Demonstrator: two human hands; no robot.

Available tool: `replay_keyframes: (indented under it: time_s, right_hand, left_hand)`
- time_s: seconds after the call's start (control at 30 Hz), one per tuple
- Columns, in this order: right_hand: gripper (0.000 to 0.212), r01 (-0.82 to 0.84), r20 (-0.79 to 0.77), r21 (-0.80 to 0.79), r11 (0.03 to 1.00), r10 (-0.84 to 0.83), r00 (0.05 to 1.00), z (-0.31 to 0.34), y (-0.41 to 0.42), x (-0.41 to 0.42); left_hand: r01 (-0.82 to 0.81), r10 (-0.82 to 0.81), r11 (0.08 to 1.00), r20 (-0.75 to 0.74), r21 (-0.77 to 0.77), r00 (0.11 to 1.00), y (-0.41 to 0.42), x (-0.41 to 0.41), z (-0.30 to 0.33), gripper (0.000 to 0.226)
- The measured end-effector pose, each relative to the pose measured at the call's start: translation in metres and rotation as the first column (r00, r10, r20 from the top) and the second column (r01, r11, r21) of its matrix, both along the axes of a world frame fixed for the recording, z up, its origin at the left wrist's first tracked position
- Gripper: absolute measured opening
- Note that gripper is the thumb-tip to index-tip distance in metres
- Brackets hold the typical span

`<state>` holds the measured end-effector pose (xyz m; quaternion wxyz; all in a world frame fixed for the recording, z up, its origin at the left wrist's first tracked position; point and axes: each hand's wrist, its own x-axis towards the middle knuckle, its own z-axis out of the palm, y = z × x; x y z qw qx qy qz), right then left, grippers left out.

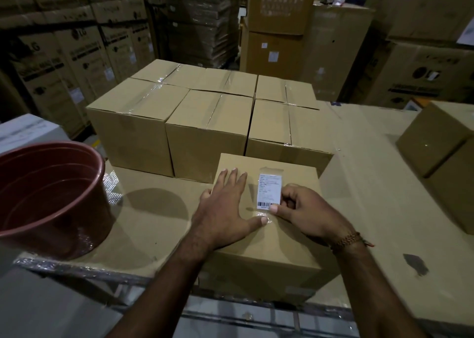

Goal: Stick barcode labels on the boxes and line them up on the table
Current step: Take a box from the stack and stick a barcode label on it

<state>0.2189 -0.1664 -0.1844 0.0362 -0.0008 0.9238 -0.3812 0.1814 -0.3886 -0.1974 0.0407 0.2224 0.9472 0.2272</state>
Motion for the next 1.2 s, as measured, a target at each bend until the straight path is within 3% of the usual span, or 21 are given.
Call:
replay_keyframes:
  time_s: [0.53,0.8,0.97,1.2]
  right_hand:
    - [0.043,-0.051,-0.017,-0.066,0.997,0.050,0.999,-0.003,0.003,0.006]
    - [0.029,-0.016,-0.075,-0.050,0.999,0.012,0.997,-0.007,0.002,0.004]
    - [0.039,0.019,-0.013,-0.158,0.987,-0.021,1.000,-0.010,0.001,0.003]
    - [0.027,0.034,-0.064,-0.196,0.980,-0.048,0.997,-0.010,0.000,0.004]
  left_hand:
    - [0.000,0.000,1.000,-0.008,-0.006,1.000,-0.001,0.003,0.004,0.116]
    - [-0.002,0.002,1.000,-0.010,-0.010,1.000,0.000,0.000,0.001,0.114]
    - [0.003,-0.003,1.000,0.005,-0.007,1.000,-0.001,-0.002,0.000,0.114]
    - [0.016,-0.016,1.000,0.012,0.003,1.000,-0.002,-0.002,0.000,0.114]
